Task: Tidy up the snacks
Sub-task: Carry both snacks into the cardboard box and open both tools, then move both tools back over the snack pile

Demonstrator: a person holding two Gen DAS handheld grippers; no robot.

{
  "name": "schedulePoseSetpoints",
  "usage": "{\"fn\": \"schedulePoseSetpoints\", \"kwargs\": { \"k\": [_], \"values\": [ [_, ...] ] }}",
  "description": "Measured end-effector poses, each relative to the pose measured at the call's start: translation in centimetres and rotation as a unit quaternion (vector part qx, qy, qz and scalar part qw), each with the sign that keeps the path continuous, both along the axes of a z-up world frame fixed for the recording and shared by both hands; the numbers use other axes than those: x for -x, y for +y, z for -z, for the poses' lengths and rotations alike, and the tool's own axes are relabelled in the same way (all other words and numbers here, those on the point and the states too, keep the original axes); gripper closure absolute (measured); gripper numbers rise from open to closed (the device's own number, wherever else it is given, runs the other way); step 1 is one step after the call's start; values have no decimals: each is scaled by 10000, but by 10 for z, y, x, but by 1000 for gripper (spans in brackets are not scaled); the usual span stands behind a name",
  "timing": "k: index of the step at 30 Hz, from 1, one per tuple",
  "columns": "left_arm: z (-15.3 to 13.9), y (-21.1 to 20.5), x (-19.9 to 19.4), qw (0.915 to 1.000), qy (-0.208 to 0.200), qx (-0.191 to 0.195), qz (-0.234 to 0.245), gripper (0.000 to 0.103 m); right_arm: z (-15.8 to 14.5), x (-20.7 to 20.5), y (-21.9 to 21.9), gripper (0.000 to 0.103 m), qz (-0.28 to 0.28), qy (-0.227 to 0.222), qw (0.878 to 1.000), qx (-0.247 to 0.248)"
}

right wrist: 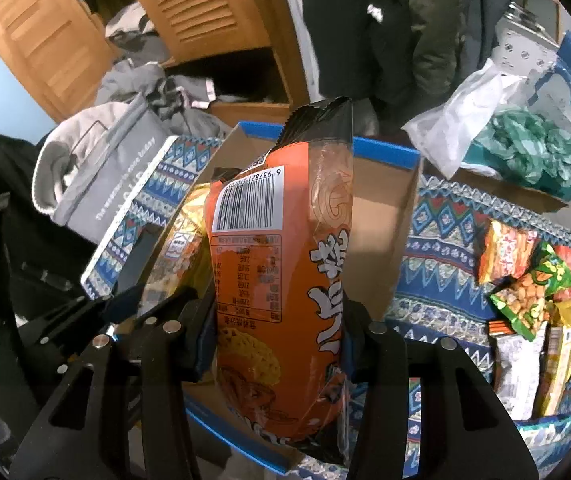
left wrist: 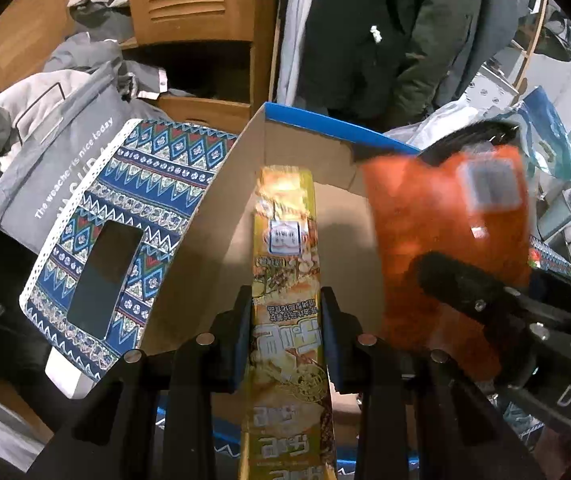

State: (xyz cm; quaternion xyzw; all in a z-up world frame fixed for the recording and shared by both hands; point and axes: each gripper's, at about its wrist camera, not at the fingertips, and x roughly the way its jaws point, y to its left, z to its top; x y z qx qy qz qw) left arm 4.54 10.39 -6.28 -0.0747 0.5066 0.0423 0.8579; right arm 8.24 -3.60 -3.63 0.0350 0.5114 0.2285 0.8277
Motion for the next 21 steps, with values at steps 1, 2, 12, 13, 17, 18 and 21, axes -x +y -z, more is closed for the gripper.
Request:
{"fn": "schedulePoseSetpoints", "kwargs": {
  "k": [1, 2, 12, 13, 17, 18, 21],
  "values": [
    [0, 1, 0, 10000, -15, -14, -19, 70, 2, -1, 1, 53, -23, 53, 10000, -25],
    [-1, 0, 1, 10000, -41, -53, -48, 70, 3, -2, 2, 50, -22, 90, 10000, -21],
    [-11, -7, 7, 9994, -209, -266, 45, 55, -3, -3, -15, 36, 261, -105, 9996, 70],
    [-12, -10, 7, 9993, -215, -287, 62, 55, -4, -3, -18, 35, 289, -101, 9995, 75],
    [-14, -19, 7, 9992, -226, -291, 151, 53, -6, 1, -30, 32, 428, -111, 9989, 148],
    [-14, -21, 8, 9992, -221, -282, 168, 52, -6, 3, -34, 32, 462, -98, 9988, 158],
    [-15, -27, 8, 9992, -230, -253, 215, 49, -6, 7, -47, 31, 565, -46, 9982, 176]
  ]
}}
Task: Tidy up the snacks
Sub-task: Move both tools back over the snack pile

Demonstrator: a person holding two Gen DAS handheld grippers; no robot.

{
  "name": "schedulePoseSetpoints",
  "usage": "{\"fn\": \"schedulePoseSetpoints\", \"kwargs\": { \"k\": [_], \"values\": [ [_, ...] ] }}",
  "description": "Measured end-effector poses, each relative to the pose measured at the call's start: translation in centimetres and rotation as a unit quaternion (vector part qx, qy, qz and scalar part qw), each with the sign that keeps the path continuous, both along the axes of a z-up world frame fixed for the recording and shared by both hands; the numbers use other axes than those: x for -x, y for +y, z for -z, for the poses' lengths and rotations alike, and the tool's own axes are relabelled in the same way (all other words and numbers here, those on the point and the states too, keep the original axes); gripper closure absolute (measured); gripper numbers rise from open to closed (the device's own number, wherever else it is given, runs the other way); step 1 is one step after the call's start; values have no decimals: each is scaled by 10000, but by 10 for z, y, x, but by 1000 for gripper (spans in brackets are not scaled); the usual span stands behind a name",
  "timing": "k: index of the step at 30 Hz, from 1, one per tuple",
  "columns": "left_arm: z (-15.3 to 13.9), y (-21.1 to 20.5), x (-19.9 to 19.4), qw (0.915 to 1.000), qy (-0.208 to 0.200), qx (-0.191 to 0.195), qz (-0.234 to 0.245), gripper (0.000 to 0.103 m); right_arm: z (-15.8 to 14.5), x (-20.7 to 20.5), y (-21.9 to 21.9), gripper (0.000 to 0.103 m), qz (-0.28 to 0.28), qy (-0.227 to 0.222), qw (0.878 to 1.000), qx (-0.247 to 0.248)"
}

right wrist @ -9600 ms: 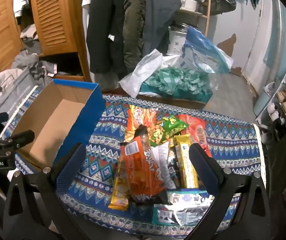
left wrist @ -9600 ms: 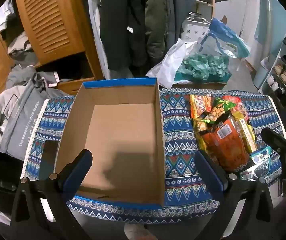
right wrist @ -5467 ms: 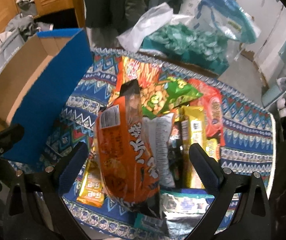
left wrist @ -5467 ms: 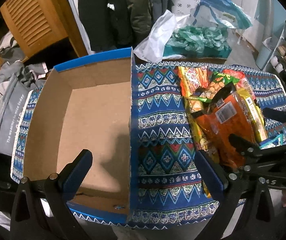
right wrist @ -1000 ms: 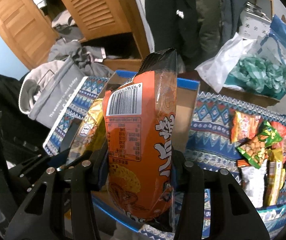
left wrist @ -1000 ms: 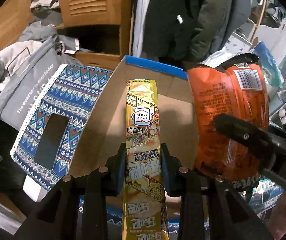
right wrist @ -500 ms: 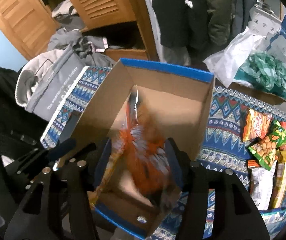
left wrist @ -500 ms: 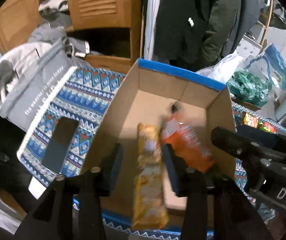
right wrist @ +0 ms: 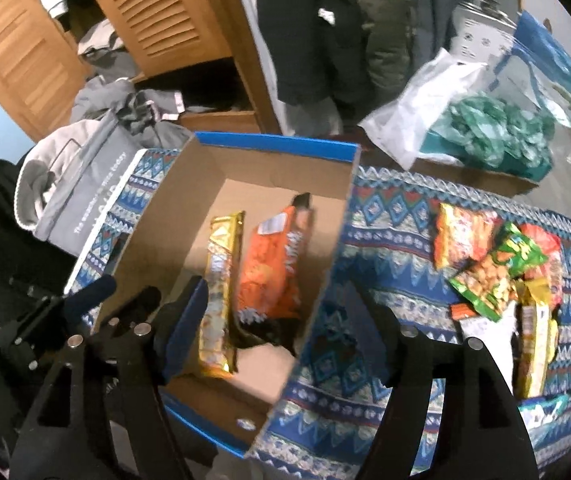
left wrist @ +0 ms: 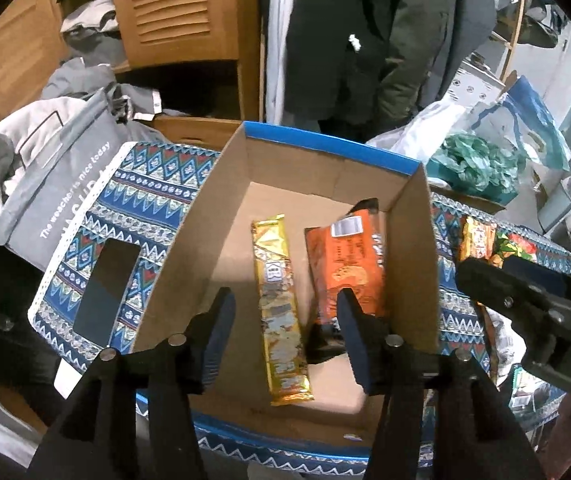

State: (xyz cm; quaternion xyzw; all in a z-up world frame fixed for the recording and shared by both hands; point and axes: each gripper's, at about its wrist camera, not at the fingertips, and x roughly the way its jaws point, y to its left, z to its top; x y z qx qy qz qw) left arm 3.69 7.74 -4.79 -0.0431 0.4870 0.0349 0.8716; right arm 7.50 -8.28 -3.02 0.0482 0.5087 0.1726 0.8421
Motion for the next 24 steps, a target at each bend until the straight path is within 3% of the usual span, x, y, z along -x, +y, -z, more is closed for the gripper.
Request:
{"fn": "schedulePoseSetpoints", "kwargs": {
  "k": [12, 24],
  "values": [
    [0, -39, 3, 9993, 62, -53, 365, 48, 7, 24, -63, 30, 379, 108, 9990, 208],
    [2, -104, 11, 9950, 131, -169, 978, 48, 19, 58, -137, 30, 783, 296, 9960, 314]
  ]
}}
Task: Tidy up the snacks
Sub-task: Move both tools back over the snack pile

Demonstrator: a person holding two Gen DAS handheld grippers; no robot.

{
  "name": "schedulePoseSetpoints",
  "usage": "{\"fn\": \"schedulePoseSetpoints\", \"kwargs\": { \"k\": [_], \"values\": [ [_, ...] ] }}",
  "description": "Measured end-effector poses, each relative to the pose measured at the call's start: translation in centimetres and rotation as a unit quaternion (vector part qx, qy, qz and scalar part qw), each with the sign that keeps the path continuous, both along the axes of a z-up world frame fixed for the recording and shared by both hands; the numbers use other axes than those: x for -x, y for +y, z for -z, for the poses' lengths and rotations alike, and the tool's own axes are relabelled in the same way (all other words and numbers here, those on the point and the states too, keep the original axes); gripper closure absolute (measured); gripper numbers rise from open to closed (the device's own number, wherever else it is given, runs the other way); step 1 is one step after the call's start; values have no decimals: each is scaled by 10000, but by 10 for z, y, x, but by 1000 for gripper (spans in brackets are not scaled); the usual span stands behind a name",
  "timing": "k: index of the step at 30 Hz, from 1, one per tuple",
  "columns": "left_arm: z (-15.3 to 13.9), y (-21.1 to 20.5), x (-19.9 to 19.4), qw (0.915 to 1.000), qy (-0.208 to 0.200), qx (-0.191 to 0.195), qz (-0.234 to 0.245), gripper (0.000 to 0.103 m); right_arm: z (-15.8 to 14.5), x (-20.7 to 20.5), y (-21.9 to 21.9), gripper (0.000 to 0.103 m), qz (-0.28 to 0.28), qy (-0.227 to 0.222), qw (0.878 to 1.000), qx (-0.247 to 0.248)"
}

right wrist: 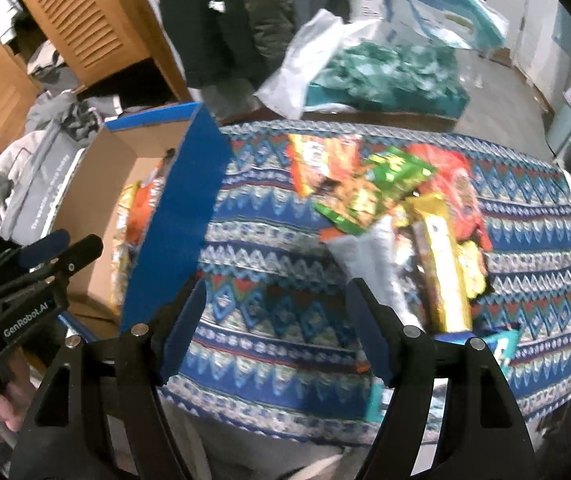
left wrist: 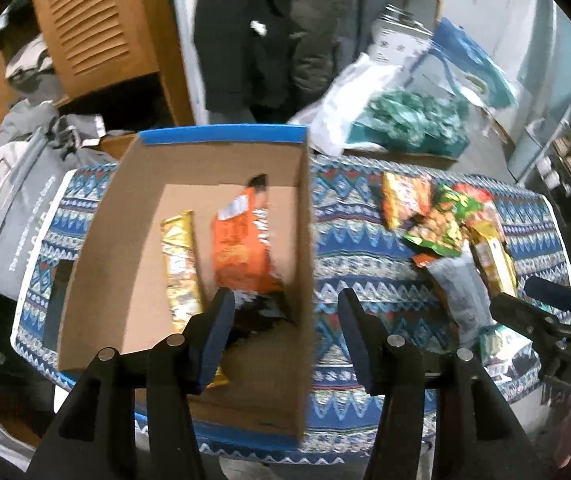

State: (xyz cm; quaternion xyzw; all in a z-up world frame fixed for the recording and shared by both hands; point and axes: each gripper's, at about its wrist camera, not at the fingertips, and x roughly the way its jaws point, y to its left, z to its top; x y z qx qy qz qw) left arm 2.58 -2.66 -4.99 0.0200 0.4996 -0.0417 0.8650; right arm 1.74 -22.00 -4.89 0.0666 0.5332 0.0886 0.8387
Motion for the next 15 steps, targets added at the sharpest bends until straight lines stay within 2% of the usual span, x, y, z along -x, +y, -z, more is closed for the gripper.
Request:
{"fn": "schedulePoseSetpoints", "kwargs": {
  "k": [6, 15],
  "values": [
    [4, -37, 7, 9993, 28, -64, 363, 48, 6, 18, -39, 30, 287, 76, 9996, 3],
    [16, -91, 16, 9967, 227, 46, 784, 48, 30, 47, -103, 30, 920, 288, 9953, 0]
  ]
}}
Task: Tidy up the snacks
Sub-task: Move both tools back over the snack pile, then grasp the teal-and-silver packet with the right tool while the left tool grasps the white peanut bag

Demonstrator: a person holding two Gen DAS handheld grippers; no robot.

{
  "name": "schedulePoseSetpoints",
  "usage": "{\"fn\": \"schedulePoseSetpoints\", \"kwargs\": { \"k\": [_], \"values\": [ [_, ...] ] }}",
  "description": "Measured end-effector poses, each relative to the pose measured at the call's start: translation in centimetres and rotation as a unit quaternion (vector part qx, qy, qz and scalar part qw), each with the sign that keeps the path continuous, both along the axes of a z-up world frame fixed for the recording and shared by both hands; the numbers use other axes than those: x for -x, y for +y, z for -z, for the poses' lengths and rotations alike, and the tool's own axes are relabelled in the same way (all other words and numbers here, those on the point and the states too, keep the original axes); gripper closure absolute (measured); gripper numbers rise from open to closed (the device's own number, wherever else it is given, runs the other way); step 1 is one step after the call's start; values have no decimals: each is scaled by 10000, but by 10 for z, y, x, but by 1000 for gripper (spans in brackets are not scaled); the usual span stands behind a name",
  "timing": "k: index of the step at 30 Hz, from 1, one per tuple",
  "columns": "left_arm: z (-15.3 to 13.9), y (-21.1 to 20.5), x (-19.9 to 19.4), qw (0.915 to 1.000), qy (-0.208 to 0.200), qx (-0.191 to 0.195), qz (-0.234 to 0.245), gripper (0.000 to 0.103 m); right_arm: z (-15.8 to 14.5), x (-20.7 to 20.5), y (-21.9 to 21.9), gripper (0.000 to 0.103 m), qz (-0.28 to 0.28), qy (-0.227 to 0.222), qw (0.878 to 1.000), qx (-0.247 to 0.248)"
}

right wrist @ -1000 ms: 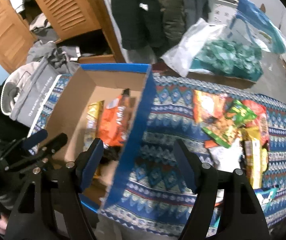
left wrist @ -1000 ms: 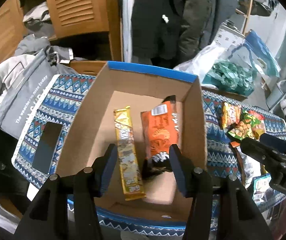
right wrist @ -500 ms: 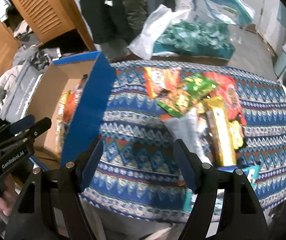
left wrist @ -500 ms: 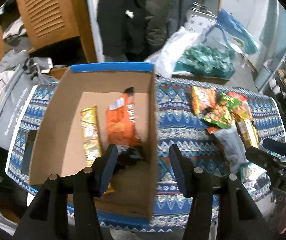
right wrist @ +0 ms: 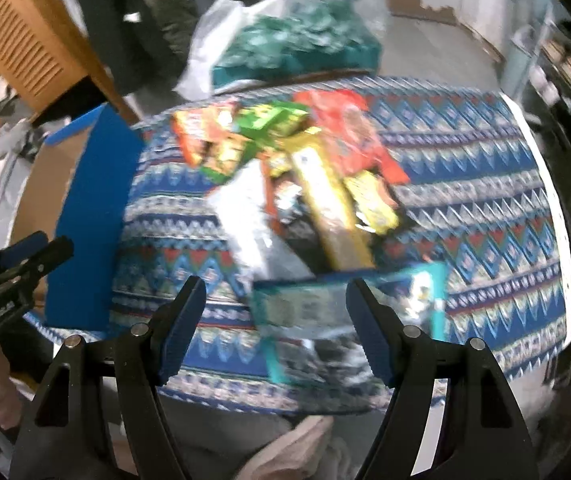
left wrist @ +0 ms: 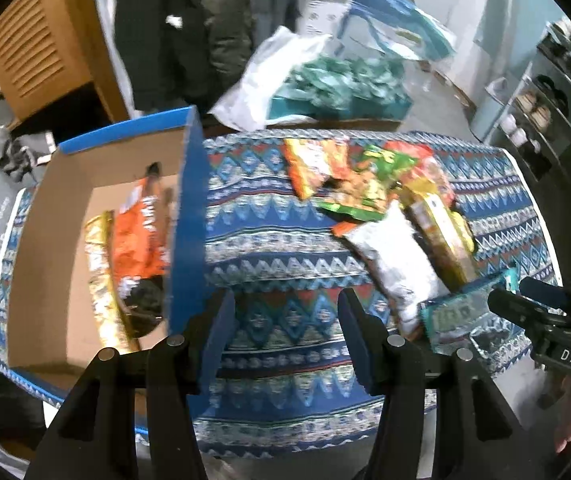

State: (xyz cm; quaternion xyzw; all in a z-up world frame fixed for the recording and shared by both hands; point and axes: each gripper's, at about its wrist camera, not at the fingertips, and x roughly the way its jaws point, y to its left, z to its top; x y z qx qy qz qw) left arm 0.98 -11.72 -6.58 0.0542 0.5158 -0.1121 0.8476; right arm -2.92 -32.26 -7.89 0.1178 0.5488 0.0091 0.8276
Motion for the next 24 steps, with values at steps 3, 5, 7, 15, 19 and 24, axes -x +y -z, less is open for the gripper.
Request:
{"fn": "schedulePoseSetpoints", "kwargs": {
  "k": [3, 5, 7, 15, 19, 24],
  "values": [
    [3, -23, 2, 9997, -106, -102, 173, 48, 5, 11, -18, 30, 228, 29, 9997, -41],
    [7, -37, 2, 9992, -183, -197, 295, 48, 8, 18, -28, 30, 348, 46, 9993, -93],
    [12, -53, 2, 9982, -250, -312, 443, 48, 12, 25, -36, 30, 447, 72, 9989, -155],
    [33, -85, -5, 9976, -39, -187, 668, 48, 29, 46, -50, 30, 650, 234, 9971, -334],
    [44, -99, -7, 9966, -53, -211, 790, 48, 39, 53, -51, 30, 718, 353, 9958, -441],
    [60, -112, -11, 9951, 4, -389, 906, 48, 53, 57, -51, 30, 798, 563, 9930, -662]
  ]
}}
